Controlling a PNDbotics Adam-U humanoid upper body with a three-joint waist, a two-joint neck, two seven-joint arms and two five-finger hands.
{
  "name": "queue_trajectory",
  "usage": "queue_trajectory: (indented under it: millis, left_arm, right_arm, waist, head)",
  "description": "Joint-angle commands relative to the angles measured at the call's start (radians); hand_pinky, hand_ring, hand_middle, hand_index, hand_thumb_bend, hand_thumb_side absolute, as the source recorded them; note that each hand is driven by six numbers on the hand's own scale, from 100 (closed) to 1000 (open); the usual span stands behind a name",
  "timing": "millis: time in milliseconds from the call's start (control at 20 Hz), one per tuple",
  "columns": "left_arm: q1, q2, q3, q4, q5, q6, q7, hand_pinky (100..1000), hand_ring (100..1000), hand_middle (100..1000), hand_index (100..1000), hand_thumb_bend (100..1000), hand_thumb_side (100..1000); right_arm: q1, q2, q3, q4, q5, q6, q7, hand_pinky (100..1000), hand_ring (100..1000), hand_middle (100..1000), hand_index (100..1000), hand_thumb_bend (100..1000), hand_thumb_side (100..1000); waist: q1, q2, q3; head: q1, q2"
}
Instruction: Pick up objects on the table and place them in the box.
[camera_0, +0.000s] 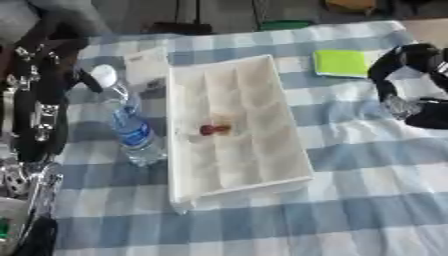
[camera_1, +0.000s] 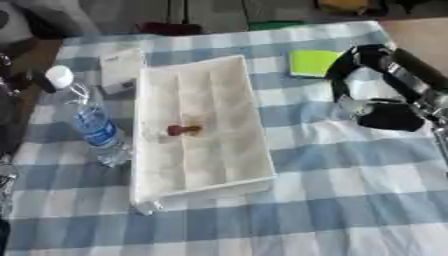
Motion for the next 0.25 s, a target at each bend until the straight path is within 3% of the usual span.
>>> queue_trajectory:
  millis: [50,250]
  left_arm:
    - [-0.002,0.014,0.008,-0.021,-0.006,0.000,0.001,416,806,931,879,496,492]
    - [-0.001,0.012,0.010,-0.021,-0.007,0.002,0.003,415,807,932,879,493,499]
  right_arm:
    - [0.004,-0.023,-0.025,-0.042,-0.022,0.019,-0.008,822,637,661,693,100,373]
    - [0.017,-0.018,-0.033,-0.056,-0.025,0.029,-0.011,819,636,660,692,100,376]
  waist:
    - [-0.003,-0.018,-0.002]
    - [-0.004,-0.017,-0.004]
  head:
    - [0.003,0.004]
    - [0.004,0.004]
